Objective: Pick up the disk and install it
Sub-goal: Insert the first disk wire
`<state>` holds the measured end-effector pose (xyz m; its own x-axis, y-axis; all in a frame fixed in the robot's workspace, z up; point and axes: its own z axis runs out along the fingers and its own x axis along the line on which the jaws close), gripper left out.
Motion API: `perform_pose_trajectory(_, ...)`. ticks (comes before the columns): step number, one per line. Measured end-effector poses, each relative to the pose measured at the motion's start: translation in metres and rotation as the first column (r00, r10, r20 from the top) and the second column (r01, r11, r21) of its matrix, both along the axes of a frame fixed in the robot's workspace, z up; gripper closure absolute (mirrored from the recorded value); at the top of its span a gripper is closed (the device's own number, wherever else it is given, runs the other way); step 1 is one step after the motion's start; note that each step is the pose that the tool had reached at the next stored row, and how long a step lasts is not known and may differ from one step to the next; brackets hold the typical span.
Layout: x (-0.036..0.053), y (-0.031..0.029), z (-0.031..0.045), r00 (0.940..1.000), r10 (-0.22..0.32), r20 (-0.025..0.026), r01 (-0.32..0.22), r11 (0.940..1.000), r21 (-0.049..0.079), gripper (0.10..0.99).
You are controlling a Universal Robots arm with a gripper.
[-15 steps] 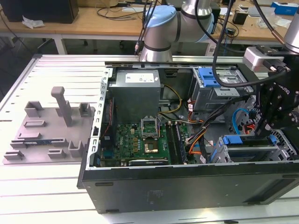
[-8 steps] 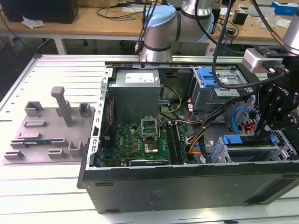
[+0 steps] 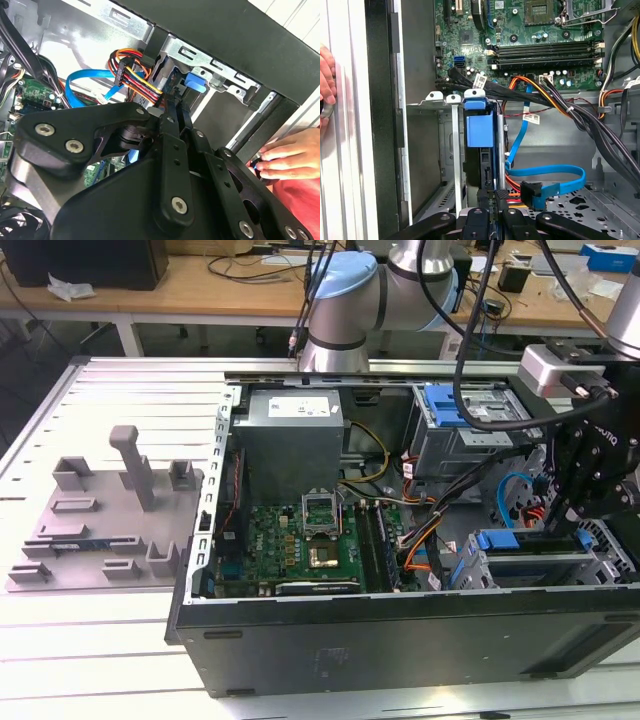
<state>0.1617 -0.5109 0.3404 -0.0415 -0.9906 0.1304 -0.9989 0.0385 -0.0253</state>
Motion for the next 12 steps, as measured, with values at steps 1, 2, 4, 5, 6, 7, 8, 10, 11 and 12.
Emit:
perform_pose_trajectory(1,0.0000,0.0000,0.0000,1.0000,0.000,0.0000,0.000,1.0000,0.000,0.922)
perform_pose_trajectory(2,0.0001,0.0000,0.0000,1.0000,0.000,-0.0001,0.000,1.0000,0.000,0.922)
perform_pose_trajectory(4,0.0001,0.0000,0.0000,1.0000,0.000,0.0000,0.000,1.0000,0.000,0.922)
perform_pose_trajectory(5,0.0001,-0.0001,0.0004,1.0000,0.000,-0.0001,0.000,1.0000,0.000,0.922)
perform_pose_trajectory(6,0.0001,0.0000,0.0013,1.0000,0.000,0.0000,0.000,1.0000,0.000,0.922)
perform_pose_trajectory(7,0.0001,0.0000,0.0020,1.0000,0.000,0.0000,0.000,1.0000,0.000,0.922)
perform_pose_trajectory(8,0.0001,0.0000,0.0023,1.0000,0.000,0.0000,0.000,1.0000,0.000,0.922)
perform_pose_trajectory(10,0.0001,0.0000,0.0025,1.0000,0.000,0.0000,0.000,1.0000,0.000,0.922)
perform_pose_trajectory(11,0.0001,-0.0001,0.0027,1.0000,0.000,0.0000,0.000,1.0000,0.000,0.922)
perform_pose_trajectory(12,0.0001,-0.0002,0.0028,1.0000,0.000,0.0000,0.000,1.0000,0.000,0.922)
